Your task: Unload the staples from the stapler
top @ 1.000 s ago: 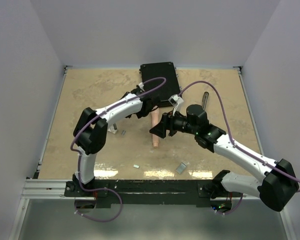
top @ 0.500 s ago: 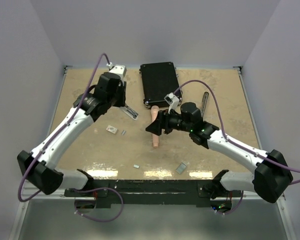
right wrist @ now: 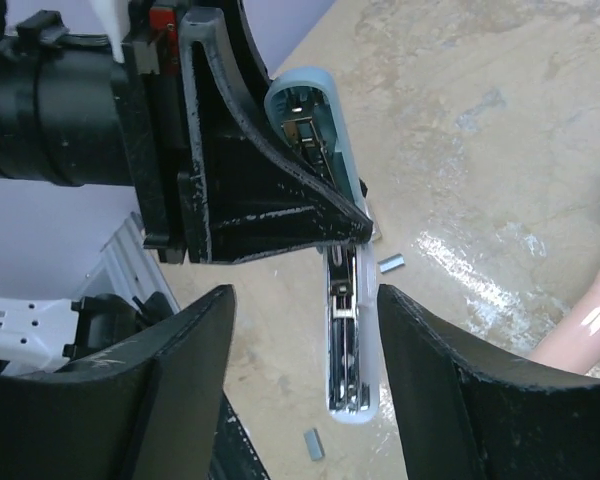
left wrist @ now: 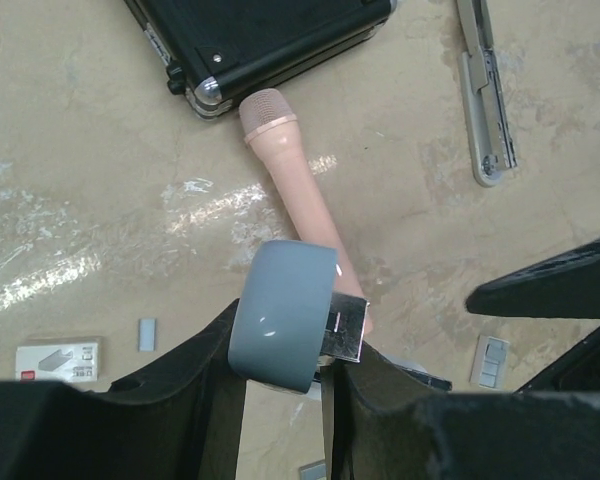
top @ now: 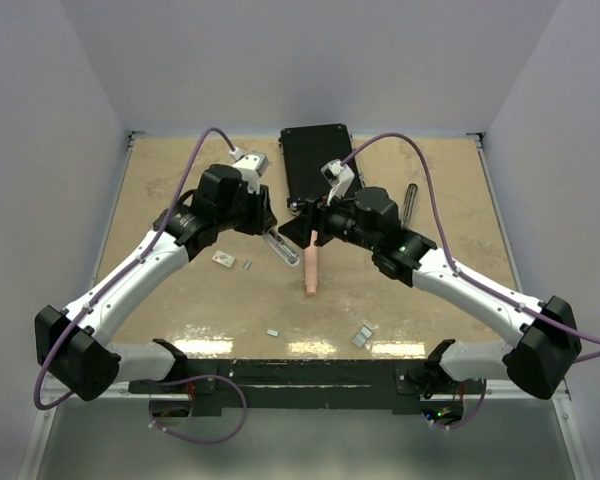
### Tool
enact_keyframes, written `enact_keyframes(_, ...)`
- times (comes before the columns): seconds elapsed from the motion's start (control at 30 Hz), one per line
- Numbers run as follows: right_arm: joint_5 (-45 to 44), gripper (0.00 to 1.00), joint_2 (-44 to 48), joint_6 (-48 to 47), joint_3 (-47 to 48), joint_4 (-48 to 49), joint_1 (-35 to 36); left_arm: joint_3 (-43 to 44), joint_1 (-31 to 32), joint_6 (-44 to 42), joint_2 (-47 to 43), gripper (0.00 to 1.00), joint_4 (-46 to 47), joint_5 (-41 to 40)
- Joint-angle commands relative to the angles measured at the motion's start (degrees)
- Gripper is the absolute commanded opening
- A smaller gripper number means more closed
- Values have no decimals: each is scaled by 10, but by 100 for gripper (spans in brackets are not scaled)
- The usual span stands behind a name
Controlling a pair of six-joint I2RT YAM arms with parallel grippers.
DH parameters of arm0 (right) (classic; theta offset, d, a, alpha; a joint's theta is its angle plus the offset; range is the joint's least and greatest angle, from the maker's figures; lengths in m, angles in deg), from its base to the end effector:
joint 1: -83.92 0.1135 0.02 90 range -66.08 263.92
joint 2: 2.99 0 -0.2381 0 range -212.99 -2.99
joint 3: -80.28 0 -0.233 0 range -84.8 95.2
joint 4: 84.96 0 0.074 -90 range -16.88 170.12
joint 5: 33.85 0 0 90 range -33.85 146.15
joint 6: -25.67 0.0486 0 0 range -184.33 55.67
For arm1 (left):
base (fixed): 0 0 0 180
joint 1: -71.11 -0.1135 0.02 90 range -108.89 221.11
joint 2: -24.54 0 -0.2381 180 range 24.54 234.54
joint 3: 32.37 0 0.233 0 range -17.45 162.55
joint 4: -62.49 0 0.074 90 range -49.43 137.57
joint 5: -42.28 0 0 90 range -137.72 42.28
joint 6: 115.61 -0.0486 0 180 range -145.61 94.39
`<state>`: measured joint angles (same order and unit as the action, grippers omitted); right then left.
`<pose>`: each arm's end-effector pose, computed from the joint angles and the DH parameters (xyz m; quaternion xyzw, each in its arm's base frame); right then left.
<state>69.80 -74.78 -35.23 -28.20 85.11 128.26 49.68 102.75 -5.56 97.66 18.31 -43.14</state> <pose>0.2050 0.2164 0.3171 -0.1766 0.7449 0.4539 0.4560 0.2372 -0.1507 0.3068 0.1079 0.8809 -0.2322 0.3980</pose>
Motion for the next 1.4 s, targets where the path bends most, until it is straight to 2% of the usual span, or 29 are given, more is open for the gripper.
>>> enact_keyframes(0.0, -39, 61, -32, -43, 39, -38, 14, 4, -1, 24, -11, 0, 51, 43)
enact_keyframes(0.27, -71, 57, -60, -75, 57, -89, 28, 6, -1, 27, -7, 0, 48, 39)
enact_keyframes(0.3, -96, 57, -67, -74, 56, -96, 35, 5, -2, 31, -7, 0, 48, 39)
enact_keyframes(0.47, -108, 51, -86, -75, 66, -127, 43, 12, -11, 44, 5, 0, 46, 32)
enact_keyframes(0.57, -110, 36, -87, -78, 59, -121, 49, 14, -19, 48, 14, 0, 46, 42)
enact_keyframes(0.73, -115, 24, -95, -81, 57, -120, 51, 18, -25, 38, 21, 0, 50, 33)
enact_keyframes(0.77, -116, 13, -96, -79, 56, -117, 51, 22, -25, 33, 31, 0, 43, 32)
enact_keyframes(0.8, -116, 7, -97, -78, 55, -114, 51, 26, -26, 32, 35, 1, 39, 41)
enact_keyframes(0.87, -114, 0, -99, -72, 54, -107, 51, 32, -26, 31, 40, 15, 46, 56)
enact_keyframes(0.93, -111, 0, -103, -67, 54, -105, 51, 30, -27, 28, 37, 31, 54, 69)
enact_keyframes(1.03, -108, 0, -111, -61, 57, -104, 51, 33, -27, 18, 33, 45, 65, 86)
enact_keyframes(1.23, -107, 0, -118, -43, 50, -83, 51, 21, -28, 20, 14, 63, 82, 99)
enact_keyframes(1.37, -129, 0, -130, -33, 50, -82, 51, 18, -30, 18, 7, 64, 86, 111)
